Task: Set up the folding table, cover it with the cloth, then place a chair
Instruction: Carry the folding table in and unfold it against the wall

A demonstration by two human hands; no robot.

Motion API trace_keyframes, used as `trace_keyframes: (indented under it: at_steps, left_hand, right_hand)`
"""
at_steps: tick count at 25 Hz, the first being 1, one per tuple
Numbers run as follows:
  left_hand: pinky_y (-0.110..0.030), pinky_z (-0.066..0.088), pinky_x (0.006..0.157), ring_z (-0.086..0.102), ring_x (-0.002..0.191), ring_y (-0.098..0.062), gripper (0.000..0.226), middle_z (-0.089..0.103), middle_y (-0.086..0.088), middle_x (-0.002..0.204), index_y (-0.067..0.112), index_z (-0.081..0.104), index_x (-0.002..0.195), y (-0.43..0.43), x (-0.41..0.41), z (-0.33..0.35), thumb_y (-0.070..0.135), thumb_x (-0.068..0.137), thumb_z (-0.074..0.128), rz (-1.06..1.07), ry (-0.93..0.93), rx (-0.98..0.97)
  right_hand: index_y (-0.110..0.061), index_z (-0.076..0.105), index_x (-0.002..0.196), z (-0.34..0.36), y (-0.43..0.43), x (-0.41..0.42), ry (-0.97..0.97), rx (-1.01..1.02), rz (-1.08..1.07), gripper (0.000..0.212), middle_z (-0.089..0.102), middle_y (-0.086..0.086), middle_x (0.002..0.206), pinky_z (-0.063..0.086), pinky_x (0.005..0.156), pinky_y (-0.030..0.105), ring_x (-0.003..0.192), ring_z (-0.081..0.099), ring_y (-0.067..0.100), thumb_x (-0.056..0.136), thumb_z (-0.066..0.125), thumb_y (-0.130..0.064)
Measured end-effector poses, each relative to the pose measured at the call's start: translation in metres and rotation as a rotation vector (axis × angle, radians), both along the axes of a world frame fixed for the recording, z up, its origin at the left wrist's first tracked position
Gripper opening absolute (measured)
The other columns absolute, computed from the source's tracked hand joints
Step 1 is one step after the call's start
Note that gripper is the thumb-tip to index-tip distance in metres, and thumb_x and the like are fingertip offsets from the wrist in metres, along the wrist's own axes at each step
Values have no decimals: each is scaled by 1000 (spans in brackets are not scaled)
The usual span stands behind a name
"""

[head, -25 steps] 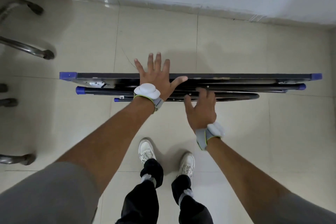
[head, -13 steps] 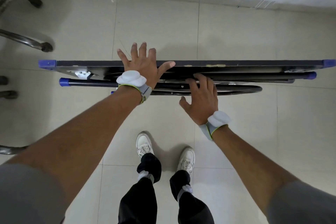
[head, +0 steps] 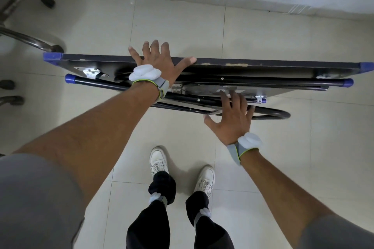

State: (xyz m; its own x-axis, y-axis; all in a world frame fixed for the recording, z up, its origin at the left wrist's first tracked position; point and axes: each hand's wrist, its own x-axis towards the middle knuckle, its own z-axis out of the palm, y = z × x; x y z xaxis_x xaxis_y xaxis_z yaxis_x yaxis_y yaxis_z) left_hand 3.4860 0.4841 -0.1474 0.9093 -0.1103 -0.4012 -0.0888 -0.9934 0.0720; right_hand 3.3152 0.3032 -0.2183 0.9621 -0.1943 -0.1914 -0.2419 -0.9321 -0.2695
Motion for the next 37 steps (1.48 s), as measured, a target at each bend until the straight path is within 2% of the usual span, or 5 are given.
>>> trace_keyframes:
  at_steps: [4,13,22,26,37]
  left_hand:
    - [-68,-5,116,8,151,-34,107,20,-12,162,17,25,154,-2,0,2,92,78,13,-11,10,-7]
    - [-68,-2,116,14,149,-35,106,27,-11,159,15,27,153,-4,4,3,90,80,14,-15,2,23]
    - [-67,0,116,19,147,-35,104,33,-12,155,15,30,150,-3,11,0,90,80,14,-31,-7,17]
    - [-67,4,115,24,145,-34,103,36,-11,153,17,34,148,0,17,-1,90,79,12,-37,-5,15]
    - [-65,9,114,32,138,-36,96,40,-9,150,21,38,146,-2,48,-4,87,82,11,-75,29,21]
  right_hand:
    - [-25,64,111,-8,12,4,26,105,-109,68,65,-6,118,-8,108,76,144,32,29,78,46,-82]
    - [-28,61,91,-5,99,-85,136,163,152,70,61,-11,93,-1,110,76,139,40,22,81,31,-90]
    - [-16,65,98,15,231,-98,266,278,483,65,65,3,103,-8,115,69,136,37,29,82,50,-77]
    - [-10,65,111,20,203,-57,-39,421,402,55,58,11,131,5,121,58,134,42,32,92,54,-60]
    - [-9,51,135,18,80,139,88,-227,484,58,49,18,133,43,85,45,116,44,37,93,56,-49]
